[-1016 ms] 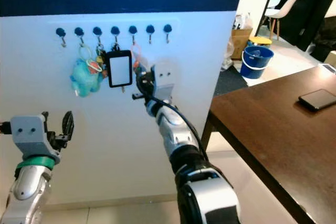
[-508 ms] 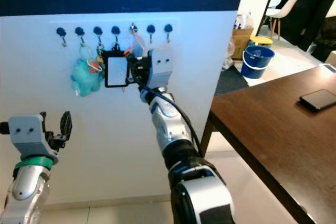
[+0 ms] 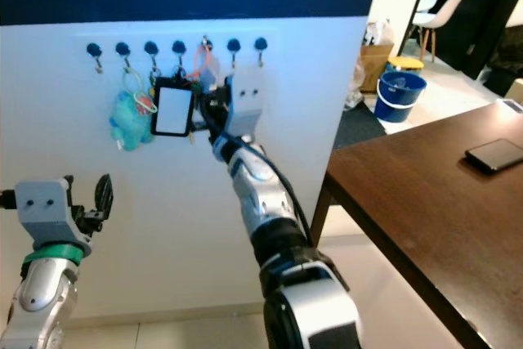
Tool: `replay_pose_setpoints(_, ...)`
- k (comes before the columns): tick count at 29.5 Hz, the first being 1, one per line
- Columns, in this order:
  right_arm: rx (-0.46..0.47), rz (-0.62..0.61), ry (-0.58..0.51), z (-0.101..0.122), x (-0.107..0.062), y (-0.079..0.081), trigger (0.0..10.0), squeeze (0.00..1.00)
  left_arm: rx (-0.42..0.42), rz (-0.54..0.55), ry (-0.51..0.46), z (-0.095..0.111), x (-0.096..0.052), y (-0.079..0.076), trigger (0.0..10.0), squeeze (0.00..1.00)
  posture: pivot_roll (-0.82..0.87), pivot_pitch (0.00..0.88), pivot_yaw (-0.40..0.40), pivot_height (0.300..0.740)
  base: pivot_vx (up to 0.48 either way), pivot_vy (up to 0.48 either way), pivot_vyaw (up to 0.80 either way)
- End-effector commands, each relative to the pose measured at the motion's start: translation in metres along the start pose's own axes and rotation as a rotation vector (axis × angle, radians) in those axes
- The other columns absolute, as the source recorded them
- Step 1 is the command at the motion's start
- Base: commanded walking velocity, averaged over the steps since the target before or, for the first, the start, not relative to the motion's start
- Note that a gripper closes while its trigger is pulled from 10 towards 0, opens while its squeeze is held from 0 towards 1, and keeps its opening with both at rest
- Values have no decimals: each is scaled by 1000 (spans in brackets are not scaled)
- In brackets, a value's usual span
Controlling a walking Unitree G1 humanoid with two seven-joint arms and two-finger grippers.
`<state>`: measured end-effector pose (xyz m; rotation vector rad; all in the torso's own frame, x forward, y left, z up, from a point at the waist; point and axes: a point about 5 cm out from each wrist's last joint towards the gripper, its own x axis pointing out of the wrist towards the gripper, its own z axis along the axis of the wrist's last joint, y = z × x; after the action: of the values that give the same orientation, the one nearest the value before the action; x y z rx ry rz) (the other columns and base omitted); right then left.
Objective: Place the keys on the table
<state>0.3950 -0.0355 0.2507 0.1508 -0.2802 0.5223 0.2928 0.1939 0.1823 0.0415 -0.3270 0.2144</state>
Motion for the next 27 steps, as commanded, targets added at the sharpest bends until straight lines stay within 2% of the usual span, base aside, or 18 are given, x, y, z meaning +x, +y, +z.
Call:
replay_pose_setpoints(1,-5,4,55,-12,-5,0,0,0,-2,1,16,-2,-3,2,10000,0,-125,72,94,740,0,0,0)
replay_pose_setpoints(2,-2,-10,100,-24,-14,-6,0,0,-3,-1,18,-3,-3,1,10000,0,-125,72,94,740,0,0,0)
replay_pose_setpoints(4,-3,-23,135,-33,-20,-11,0,0,-5,-5,19,-3,-2,0,10000,0,-125,72,94,740,0,0,0)
replay_pose_setpoints(12,-1,-25,163,-38,-26,-16,0,0,-9,-12,19,-3,-1,-2,10000,0,-125,72,94,740,0,0,0)
replay_pose_setpoints(18,28,79,104,-18,-18,0,0,0,-10,-14,19,-3,0,-2,10000,0,-131,78,102,740,0,0,0)
replay_pose_setpoints(21,56,188,72,3,-12,20,0,0,-8,-14,21,-2,0,-1,10000,0,-129,79,103,740,0,0,0)
replay_pose_setpoints(25,63,213,68,10,-13,24,0,0,-7,-15,21,-2,-1,-1,10000,0,-129,79,103,740,0,0,0)
replay_pose_setpoints(27,109,278,53,28,-10,32,0,0,-6,-20,23,-2,-1,-2,10000,0,-129,82,109,740,0,0,0)
